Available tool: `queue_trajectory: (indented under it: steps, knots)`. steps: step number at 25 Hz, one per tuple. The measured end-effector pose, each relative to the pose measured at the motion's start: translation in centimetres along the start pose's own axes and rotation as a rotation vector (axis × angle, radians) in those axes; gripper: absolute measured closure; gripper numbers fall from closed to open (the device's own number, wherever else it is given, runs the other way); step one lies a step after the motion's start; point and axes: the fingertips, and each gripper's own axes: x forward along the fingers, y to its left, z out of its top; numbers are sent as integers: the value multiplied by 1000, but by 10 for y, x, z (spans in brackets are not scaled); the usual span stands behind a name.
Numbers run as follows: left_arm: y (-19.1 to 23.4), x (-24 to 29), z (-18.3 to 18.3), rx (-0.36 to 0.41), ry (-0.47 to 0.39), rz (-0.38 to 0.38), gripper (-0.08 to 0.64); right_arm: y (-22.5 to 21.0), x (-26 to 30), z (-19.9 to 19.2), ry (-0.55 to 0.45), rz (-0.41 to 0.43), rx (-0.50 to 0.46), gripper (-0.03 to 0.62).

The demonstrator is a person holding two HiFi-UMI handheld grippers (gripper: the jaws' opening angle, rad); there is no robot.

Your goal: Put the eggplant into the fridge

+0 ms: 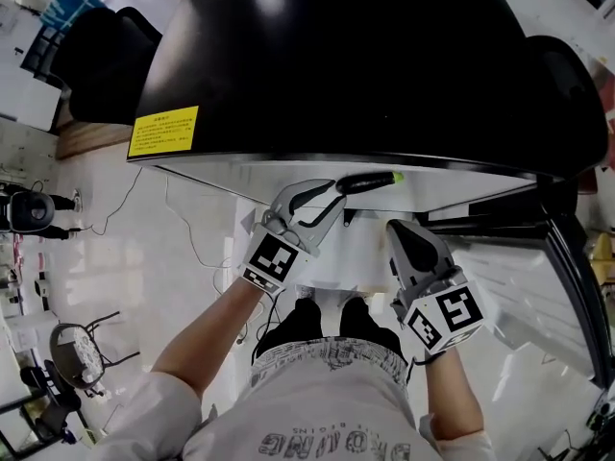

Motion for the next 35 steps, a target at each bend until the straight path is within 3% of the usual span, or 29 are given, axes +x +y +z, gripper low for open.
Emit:
queue_trajectory:
  steps: [11,19,35]
  knots:
    - [10,-49,6,-77,-45,84,522,22,-1,12,-8,10,-42,591]
    - [14,-78,9,-126,-59,98,546,35,-2,16,-17,-8,-55,591]
    - [25,-114,17,-150,-80,85,552,55,2,21,-38,-56,-52,591]
